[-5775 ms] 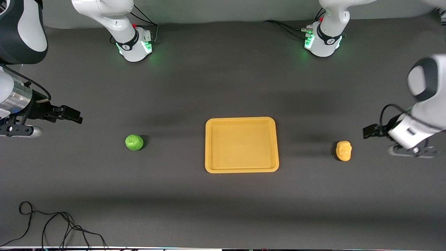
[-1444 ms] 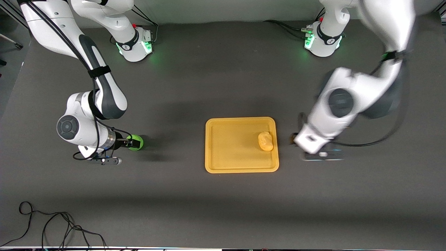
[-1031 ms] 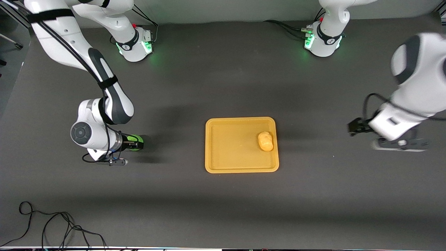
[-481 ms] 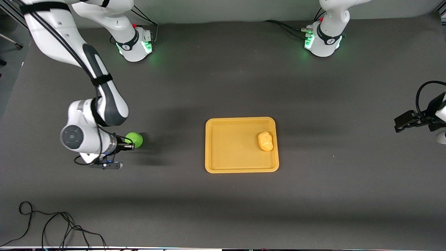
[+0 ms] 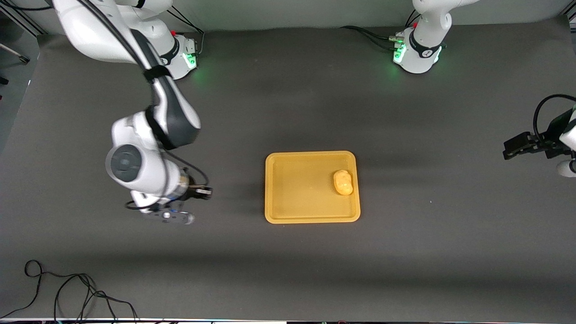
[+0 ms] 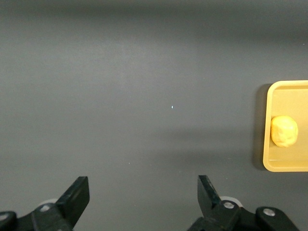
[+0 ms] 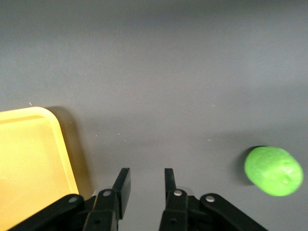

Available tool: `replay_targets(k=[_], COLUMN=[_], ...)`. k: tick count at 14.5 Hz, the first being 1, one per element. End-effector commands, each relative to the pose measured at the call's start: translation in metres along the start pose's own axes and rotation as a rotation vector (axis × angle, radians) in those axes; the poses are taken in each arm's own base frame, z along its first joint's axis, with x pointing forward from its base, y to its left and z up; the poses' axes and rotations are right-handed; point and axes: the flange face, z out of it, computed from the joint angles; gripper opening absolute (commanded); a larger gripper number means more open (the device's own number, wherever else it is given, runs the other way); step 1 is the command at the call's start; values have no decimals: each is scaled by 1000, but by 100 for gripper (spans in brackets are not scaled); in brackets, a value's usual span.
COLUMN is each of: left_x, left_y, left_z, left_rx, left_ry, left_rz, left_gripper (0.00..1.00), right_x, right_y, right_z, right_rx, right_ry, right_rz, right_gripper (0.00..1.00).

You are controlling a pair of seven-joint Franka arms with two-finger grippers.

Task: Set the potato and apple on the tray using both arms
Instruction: 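Lift the green apple with the right gripper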

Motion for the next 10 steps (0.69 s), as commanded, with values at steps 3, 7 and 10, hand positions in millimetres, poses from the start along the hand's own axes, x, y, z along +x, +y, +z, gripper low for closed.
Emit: replay_targets(k=[3, 7, 10], left_x=[-24, -25, -22], left_y=[9, 0, -2], left_z=[0, 7, 13], left_rx=[6, 19, 17], left_ry=[0, -5, -10], left_rz=[14, 1, -6], left_gripper=[100, 100, 100], right_x=[16, -13, -44], right_y=[66, 127, 158], right_z=[40, 56, 99], right_rx=[-74, -102, -96], right_ry=[-88, -57, -21], right_rz=[-31, -70, -49], right_gripper=[94, 100, 100])
